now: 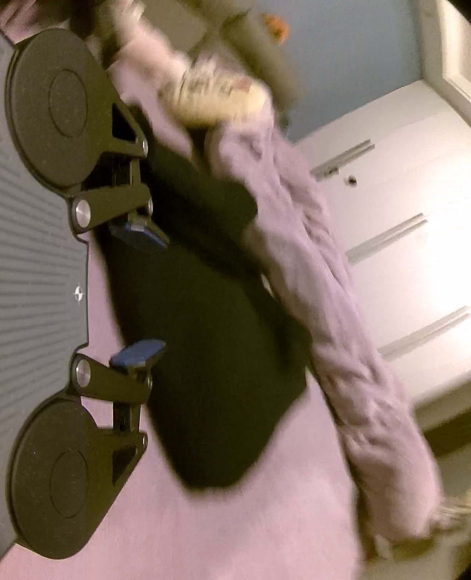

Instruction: Fold small clothes

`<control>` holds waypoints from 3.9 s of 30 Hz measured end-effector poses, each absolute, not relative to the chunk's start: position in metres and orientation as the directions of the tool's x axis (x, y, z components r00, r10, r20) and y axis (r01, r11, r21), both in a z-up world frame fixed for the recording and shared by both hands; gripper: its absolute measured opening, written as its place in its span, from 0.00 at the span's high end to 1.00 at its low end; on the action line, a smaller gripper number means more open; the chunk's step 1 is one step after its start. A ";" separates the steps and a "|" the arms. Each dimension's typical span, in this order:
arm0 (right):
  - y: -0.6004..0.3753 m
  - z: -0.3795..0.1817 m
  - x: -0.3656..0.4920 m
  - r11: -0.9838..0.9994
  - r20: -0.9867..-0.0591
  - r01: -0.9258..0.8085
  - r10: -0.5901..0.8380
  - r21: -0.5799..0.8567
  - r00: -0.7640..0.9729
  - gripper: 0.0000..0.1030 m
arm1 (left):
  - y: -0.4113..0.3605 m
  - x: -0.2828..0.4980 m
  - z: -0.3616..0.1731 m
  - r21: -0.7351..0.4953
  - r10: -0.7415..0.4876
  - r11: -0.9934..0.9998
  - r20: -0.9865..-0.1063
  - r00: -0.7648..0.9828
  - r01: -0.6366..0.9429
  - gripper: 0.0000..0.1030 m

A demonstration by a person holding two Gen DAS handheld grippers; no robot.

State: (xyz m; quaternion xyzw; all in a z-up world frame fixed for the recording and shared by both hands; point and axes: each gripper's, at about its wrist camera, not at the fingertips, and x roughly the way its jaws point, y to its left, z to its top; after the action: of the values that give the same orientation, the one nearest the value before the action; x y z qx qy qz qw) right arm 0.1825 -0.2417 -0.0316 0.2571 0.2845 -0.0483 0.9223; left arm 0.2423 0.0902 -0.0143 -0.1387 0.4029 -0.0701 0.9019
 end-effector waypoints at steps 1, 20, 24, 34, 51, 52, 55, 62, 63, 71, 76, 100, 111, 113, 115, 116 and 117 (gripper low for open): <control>-0.241 -0.029 0.195 0.839 -0.545 0.224 0.100 0.496 0.832 0.40 | 0.096 0.243 -0.018 -0.280 -0.196 0.960 -0.722 0.664 -0.021 0.15; -0.184 -0.038 0.353 0.879 -0.632 0.080 0.272 0.471 0.726 0.86 | 0.109 0.248 -0.049 -0.323 -0.241 0.946 -0.753 0.612 -0.026 0.11; -0.201 0.000 0.334 0.961 -0.587 0.027 0.145 0.274 0.796 0.87 | 0.085 0.256 -0.042 -0.316 -0.261 0.948 -0.737 0.623 0.023 0.12; -0.275 -0.036 0.298 0.990 -0.644 0.081 -0.138 -0.117 0.752 0.86 | 0.018 0.284 -0.048 -0.349 -0.356 0.929 -0.745 0.565 0.126 0.11; -0.353 -0.058 0.314 0.793 -0.620 0.202 0.261 0.575 0.740 0.42 | 0.001 0.287 -0.059 -0.286 -0.317 0.947 -0.768 0.556 0.144 0.10; -0.349 -0.058 0.317 0.809 -0.629 0.192 0.257 0.555 0.734 0.44 | 0.001 0.287 -0.060 -0.284 -0.316 0.948 -0.769 0.556 0.145 0.10; -0.337 -0.049 0.322 0.862 -0.631 0.141 0.235 0.487 0.740 0.85 | -0.001 0.288 -0.060 -0.282 -0.309 0.950 -0.768 0.562 0.136 0.10; -0.304 0.001 0.311 0.973 -0.556 0.091 0.043 0.211 0.830 0.86 | -0.009 0.294 -0.063 -0.262 -0.247 0.963 -0.770 0.588 0.063 0.11; -0.304 0.008 0.308 0.977 -0.535 0.086 0.033 0.195 0.844 0.86 | -0.008 0.293 -0.062 -0.271 -0.247 0.961 -0.769 0.589 0.051 0.11; -0.317 -0.015 0.303 0.988 -0.559 0.138 -0.154 -0.070 0.815 0.84 | -0.010 0.297 -0.062 -0.267 -0.226 0.964 -0.784 0.579 0.015 0.10; -0.337 -0.035 0.292 0.967 -0.624 0.246 -0.155 0.061 0.766 0.58 | -0.015 0.299 -0.061 -0.233 -0.203 0.972 -0.791 0.577 0.023 0.11; -0.361 -0.077 0.152 0.480 -0.426 0.309 0.154 0.821 0.892 0.45 | -0.018 0.283 -0.056 -0.231 -0.196 0.973 -0.807 0.557 0.008 0.10; -0.351 -0.076 0.215 0.460 -0.392 0.268 0.196 0.846 0.899 0.30 | -0.017 0.283 -0.058 -0.224 -0.202 0.974 -0.806 0.557 0.028 0.09; -0.348 -0.080 0.229 0.455 -0.399 0.267 0.223 0.850 0.889 0.34 | -0.020 0.281 -0.057 -0.216 -0.200 0.976 -0.805 0.559 0.037 0.09; -0.345 -0.079 0.240 0.500 -0.429 0.274 0.226 0.821 0.874 0.62 | -0.019 0.280 -0.057 -0.212 -0.202 0.976 -0.805 0.558 0.048 0.09; -0.343 -0.075 0.246 0.547 -0.452 0.275 0.220 0.791 0.864 0.64 | -0.019 0.279 -0.056 -0.210 -0.201 0.976 -0.805 0.559 0.050 0.09; -0.339 -0.069 0.250 0.611 -0.488 0.284 0.193 0.739 0.851 0.69 | -0.018 0.279 -0.056 -0.206 -0.198 0.977 -0.805 0.560 0.049 0.09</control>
State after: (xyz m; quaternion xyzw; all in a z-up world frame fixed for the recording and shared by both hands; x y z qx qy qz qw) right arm 0.2496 -0.3392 -0.0686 0.4402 0.2712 -0.0267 0.8555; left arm 0.2790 -0.0177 -0.0557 -0.0799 0.4639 -0.0702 0.8795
